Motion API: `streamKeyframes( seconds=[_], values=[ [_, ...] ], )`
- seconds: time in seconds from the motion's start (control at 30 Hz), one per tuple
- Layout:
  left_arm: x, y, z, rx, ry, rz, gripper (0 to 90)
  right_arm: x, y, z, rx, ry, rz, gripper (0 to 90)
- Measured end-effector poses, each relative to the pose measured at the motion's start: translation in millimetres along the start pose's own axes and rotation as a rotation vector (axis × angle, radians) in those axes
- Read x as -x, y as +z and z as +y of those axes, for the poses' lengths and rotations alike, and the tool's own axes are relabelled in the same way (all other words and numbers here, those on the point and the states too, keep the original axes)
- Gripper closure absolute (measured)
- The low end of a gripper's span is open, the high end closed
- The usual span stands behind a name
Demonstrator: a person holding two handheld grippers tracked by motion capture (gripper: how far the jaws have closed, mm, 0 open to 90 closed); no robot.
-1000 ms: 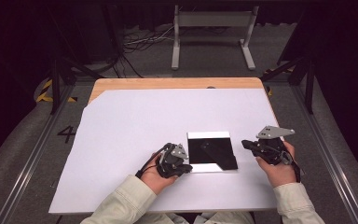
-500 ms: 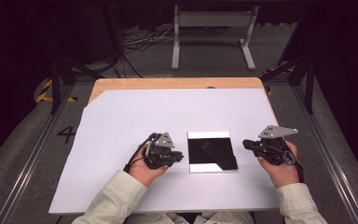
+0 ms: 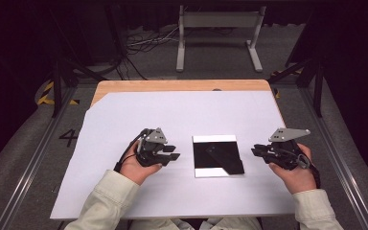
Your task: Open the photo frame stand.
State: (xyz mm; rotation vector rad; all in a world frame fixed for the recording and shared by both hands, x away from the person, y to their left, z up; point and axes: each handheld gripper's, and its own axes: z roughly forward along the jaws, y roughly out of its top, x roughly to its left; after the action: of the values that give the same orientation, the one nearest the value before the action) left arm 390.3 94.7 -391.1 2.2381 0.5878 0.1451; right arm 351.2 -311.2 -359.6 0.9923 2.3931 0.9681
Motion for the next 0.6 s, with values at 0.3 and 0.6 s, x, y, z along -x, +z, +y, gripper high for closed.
streamKeyframes(
  seconds=[0.3, 0.6],
  values=[
    [-13.0, -11.4, -8.6, -0.008, -0.012, 0.005, 60.3, -3.6, 0.8, 1.9, -0.063, -0.021, 0.046, 75.1],
    [-18.7, -13.3, -13.5, -0.025, -0.013, -0.015, 56.3, -9.0, 6.0, 1.8, -0.128, -0.038, 0.095, 73.0]
  ],
)
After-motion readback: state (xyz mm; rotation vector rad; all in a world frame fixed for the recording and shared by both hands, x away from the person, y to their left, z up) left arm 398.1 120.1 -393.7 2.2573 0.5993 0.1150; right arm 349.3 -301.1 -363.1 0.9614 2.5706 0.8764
